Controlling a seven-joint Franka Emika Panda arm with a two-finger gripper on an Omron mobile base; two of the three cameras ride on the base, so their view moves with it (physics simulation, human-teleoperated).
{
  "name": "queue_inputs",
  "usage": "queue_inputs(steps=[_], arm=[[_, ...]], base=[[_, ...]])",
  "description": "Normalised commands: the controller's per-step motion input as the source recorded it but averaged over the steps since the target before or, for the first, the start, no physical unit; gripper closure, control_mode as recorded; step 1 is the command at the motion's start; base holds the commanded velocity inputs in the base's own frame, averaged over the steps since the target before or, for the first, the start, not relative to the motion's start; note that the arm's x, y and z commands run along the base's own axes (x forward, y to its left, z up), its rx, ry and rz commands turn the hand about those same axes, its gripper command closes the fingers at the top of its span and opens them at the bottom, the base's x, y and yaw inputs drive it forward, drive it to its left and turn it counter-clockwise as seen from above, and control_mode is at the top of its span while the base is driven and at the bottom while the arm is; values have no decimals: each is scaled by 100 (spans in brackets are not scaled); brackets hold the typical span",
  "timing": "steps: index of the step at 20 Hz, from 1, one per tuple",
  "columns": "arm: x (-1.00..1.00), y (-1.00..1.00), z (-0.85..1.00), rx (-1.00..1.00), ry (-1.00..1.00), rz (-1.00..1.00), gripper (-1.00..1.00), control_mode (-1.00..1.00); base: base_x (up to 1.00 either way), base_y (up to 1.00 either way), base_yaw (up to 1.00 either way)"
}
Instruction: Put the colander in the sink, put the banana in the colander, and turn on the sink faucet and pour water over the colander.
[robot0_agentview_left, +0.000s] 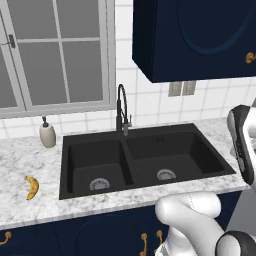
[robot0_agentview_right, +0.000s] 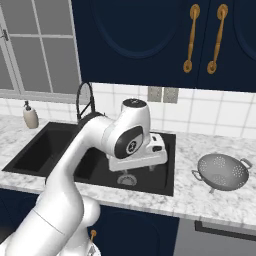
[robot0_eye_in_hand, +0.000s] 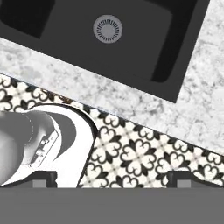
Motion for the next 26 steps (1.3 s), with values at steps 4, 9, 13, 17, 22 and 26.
queue_inputs(steps=[4,9,13,17,22,26], arm=[[13,-57,-37,-12,1,-10,-100,-100],[12,-66,-33,-9,-5,0,-100,-100],[26,-57,-18,-3,0,0,-100,-100],[23,-50,-9,-2,0,0,-100,-100],[28,-43,-20,-7,-7,0,-100,-100],[40,-30,-20,-7,-3,0,-100,-100]], base=[[0,0,0],[0,0,0],[0,0,0],[0,0,0],[0,0,0],[0,0,0]])
